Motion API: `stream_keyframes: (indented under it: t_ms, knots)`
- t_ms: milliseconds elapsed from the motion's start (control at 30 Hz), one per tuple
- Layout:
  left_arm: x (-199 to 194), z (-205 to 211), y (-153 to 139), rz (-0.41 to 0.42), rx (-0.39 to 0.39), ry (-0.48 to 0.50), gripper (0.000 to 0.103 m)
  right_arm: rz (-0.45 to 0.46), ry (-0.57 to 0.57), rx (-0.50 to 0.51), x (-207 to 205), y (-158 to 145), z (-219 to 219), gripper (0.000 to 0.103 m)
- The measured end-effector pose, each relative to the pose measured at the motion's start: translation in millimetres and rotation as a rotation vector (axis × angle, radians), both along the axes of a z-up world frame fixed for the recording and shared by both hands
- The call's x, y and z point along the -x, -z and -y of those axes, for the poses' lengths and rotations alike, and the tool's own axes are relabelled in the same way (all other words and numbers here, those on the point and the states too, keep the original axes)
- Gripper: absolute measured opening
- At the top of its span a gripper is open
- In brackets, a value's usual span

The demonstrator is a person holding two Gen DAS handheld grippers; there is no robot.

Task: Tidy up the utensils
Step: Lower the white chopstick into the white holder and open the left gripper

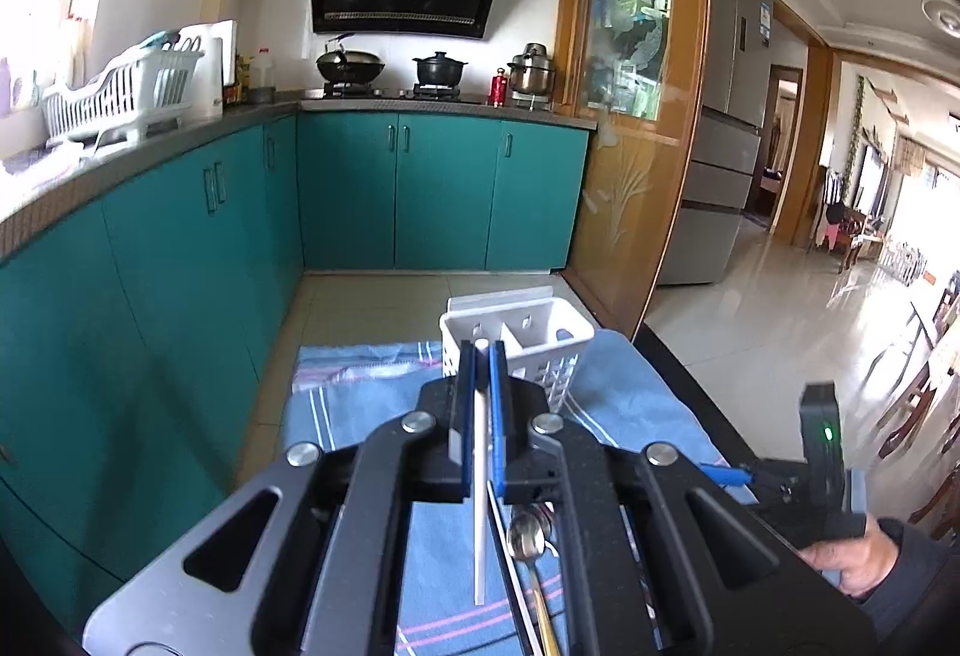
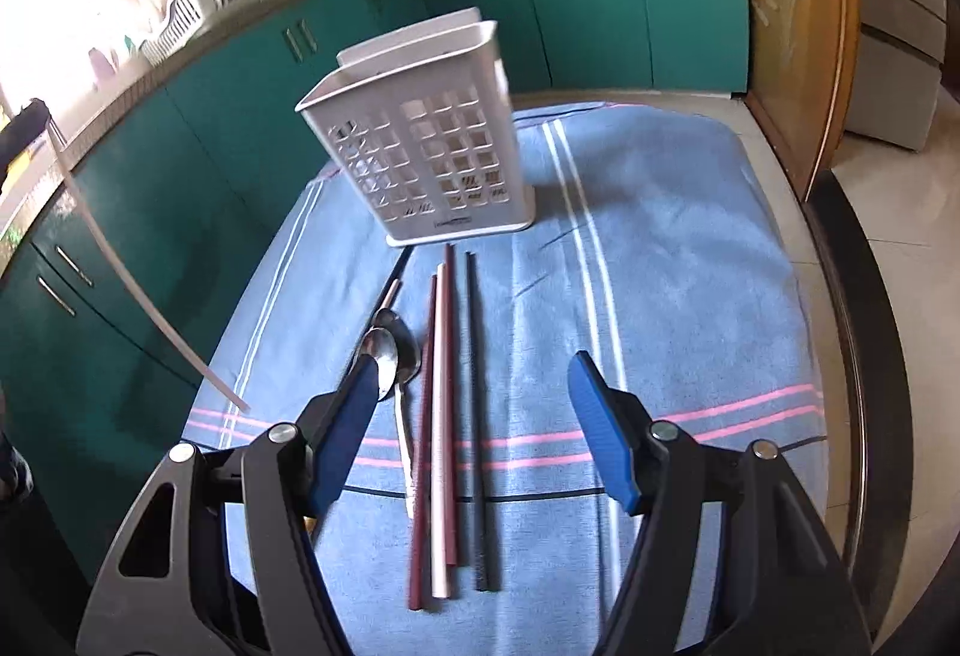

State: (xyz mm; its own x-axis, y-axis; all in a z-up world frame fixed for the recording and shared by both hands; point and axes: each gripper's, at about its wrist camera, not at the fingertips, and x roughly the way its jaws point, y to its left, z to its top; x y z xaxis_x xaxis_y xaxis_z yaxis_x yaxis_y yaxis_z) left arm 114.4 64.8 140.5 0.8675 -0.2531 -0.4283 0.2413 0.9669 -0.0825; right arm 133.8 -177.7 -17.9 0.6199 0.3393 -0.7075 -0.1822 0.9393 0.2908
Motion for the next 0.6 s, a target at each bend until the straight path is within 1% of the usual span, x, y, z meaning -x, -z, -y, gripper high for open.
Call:
stream_keyframes:
  t_ms: [100, 133, 167, 233, 267, 367, 433, 500, 567, 600]
  knots:
    - [-16, 12, -26, 0.023, -0.025, 0.009, 0.004, 0.035, 0.004, -0.048, 4, 7, 16, 0.066]
    - [-23, 17, -42, 0.047, -0.026, 0.013, 0.004, 0.065, 0.013, -0.08, 5, 11, 24, 0.067]
    - [-29, 20, -52, 0.057, -0.024, 0.016, 0.004, 0.093, 0.03, -0.113, 7, 15, 33, 0.068]
    - [-40, 27, -73, 0.079, -0.019, 0.03, 0.004, 0.112, 0.065, -0.157, 8, 24, 46, 0.068]
    - [-50, 31, -88, 0.097, -0.018, 0.028, 0.004, 0.115, 0.078, -0.165, 9, 27, 51, 0.068]
    - [-75, 40, -112, 0.12, -0.031, -0.002, 0.004, 0.137, 0.09, -0.14, 11, 26, 54, 0.068]
    - [-97, 46, -120, 0.114, -0.03, -0.022, 0.004, 0.144, 0.084, -0.158, 11, 26, 56, 0.068]
    - [-115, 50, -123, 0.103, -0.018, -0.023, 0.004, 0.134, 0.077, -0.193, 10, 28, 60, 0.068]
    - [-132, 56, -122, 0.1, -0.021, -0.034, 0.004, 0.132, 0.075, -0.195, 12, 28, 63, 0.068]
    - [-141, 61, -119, 0.104, -0.035, -0.045, 0.004, 0.131, 0.073, -0.194, 13, 28, 65, 0.068]
